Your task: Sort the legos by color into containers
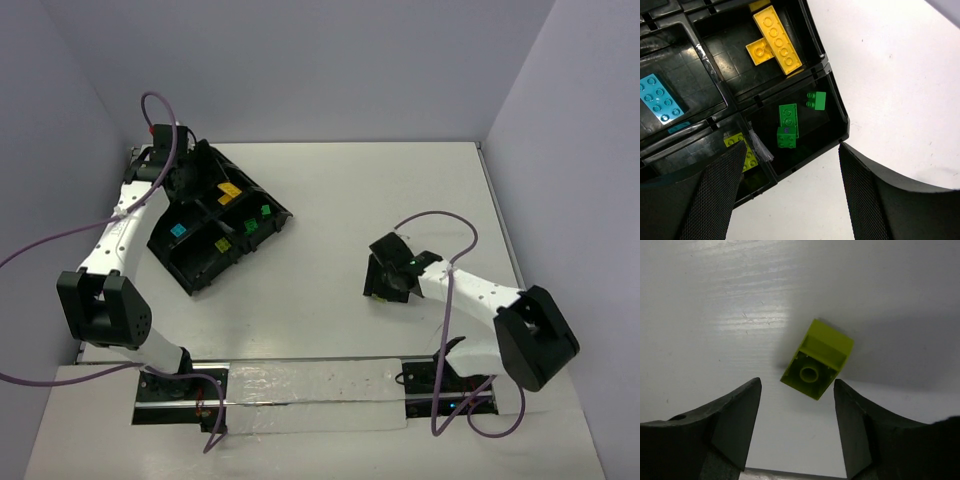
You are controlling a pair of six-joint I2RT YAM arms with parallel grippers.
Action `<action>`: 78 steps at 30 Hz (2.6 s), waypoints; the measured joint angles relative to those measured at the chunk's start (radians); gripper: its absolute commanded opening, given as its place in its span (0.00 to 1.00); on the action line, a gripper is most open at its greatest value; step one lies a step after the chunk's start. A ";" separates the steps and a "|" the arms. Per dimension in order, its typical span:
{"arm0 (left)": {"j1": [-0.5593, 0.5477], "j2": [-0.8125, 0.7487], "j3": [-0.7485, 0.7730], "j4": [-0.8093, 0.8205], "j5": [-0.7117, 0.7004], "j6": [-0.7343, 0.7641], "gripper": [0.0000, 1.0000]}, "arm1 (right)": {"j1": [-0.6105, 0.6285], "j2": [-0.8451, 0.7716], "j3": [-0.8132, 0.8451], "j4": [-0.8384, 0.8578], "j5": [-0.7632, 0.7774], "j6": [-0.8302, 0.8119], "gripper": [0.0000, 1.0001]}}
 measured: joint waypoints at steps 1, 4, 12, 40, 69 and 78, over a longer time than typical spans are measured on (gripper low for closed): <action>-0.002 0.001 0.000 -0.002 0.000 0.004 0.82 | 0.004 0.021 0.001 0.012 -0.002 0.004 0.55; -0.004 0.006 0.000 -0.005 0.000 0.012 0.82 | 0.014 0.093 0.010 0.037 -0.012 0.010 0.31; -0.004 0.021 0.000 -0.005 0.001 0.022 0.81 | 0.087 0.207 0.158 0.020 0.033 -0.059 0.22; -0.667 0.317 0.128 0.058 0.246 0.402 0.79 | -0.347 -0.280 0.244 -0.072 0.182 -0.141 0.71; -0.916 0.596 0.251 0.176 0.144 0.876 0.77 | -0.451 -0.390 0.283 -0.154 0.126 -0.205 0.72; -0.921 0.620 0.222 0.213 0.126 0.866 0.73 | -0.451 -0.394 0.283 -0.155 0.133 -0.210 0.73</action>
